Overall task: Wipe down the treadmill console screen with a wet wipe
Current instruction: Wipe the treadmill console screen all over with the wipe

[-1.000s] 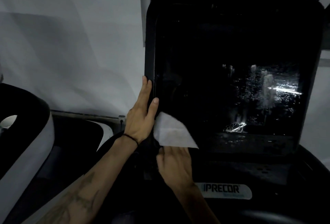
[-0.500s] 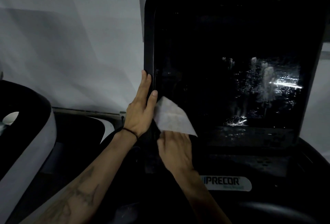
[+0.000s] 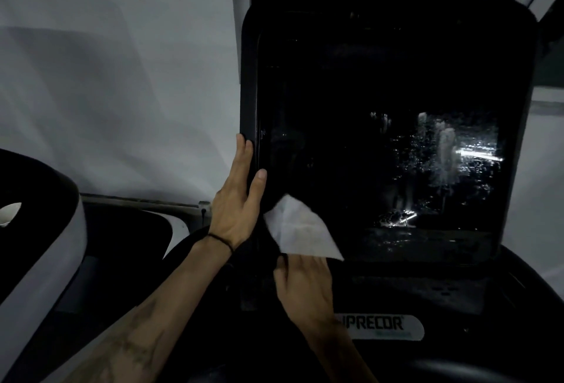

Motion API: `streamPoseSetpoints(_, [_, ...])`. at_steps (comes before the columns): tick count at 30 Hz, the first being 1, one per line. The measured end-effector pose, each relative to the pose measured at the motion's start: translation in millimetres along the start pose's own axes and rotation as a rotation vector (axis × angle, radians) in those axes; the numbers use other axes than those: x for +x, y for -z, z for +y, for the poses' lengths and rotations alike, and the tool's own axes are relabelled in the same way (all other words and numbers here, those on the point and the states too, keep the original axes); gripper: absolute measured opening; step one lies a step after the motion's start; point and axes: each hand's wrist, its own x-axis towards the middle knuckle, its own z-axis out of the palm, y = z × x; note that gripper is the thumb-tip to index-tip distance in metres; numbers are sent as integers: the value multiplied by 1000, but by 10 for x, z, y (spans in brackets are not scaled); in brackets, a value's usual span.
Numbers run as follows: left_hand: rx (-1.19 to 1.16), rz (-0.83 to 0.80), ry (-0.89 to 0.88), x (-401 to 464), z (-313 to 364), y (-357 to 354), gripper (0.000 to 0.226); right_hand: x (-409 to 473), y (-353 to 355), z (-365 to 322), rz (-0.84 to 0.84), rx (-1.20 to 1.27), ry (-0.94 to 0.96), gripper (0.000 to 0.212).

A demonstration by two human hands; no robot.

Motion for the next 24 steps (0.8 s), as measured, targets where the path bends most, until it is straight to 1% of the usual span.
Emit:
streamPoseSetpoints(2, [5, 8, -3, 8, -9, -20, 75, 142, -58, -33, 31, 78, 74, 32])
streamPoseSetpoints(4, [-3, 6, 3, 19, -8, -15, 75, 319, -62, 102, 23, 82, 70, 36])
streamPoseSetpoints(6, [-15, 1, 6, 11, -13, -5, 75, 296, -58, 277, 52, 9, -39, 36])
streamPoseSetpoints(8, [-19, 10, 2, 6, -33, -22, 75, 78, -103, 245, 86, -14, -131, 37])
streamPoseSetpoints(9, [-19, 24, 1, 6, -41, -41, 74, -3, -148, 160, 74, 7, -130, 40])
streamPoseSetpoints(12, [-27, 73, -11, 11, -67, -106, 71, 128, -149, 44, 49, 100, 9, 41])
streamPoseSetpoints(14, [-32, 79, -4, 18, -78, -111, 70, 346, -97, 227, 54, 104, -46, 42])
streamPoseSetpoints(16, [-35, 74, -2, 10, -88, -113, 69, 346, -46, 435, 78, 32, -128, 42])
streamPoseSetpoints(17, [-34, 81, -12, 10, -99, -121, 69, 247, -42, 468, 92, -1, -129, 42])
streamPoseSetpoints(19, [-32, 107, -33, 14, -111, -155, 69, 25, -87, 354, 100, -33, -69, 40])
streamPoseSetpoints(22, [-38, 132, -36, 29, -122, -202, 69, 226, -88, 173, 83, 46, 53, 41])
streamPoseSetpoints(24, [-35, 135, -42, 34, -126, -202, 68, 464, -36, 232, 71, 69, -12, 41])
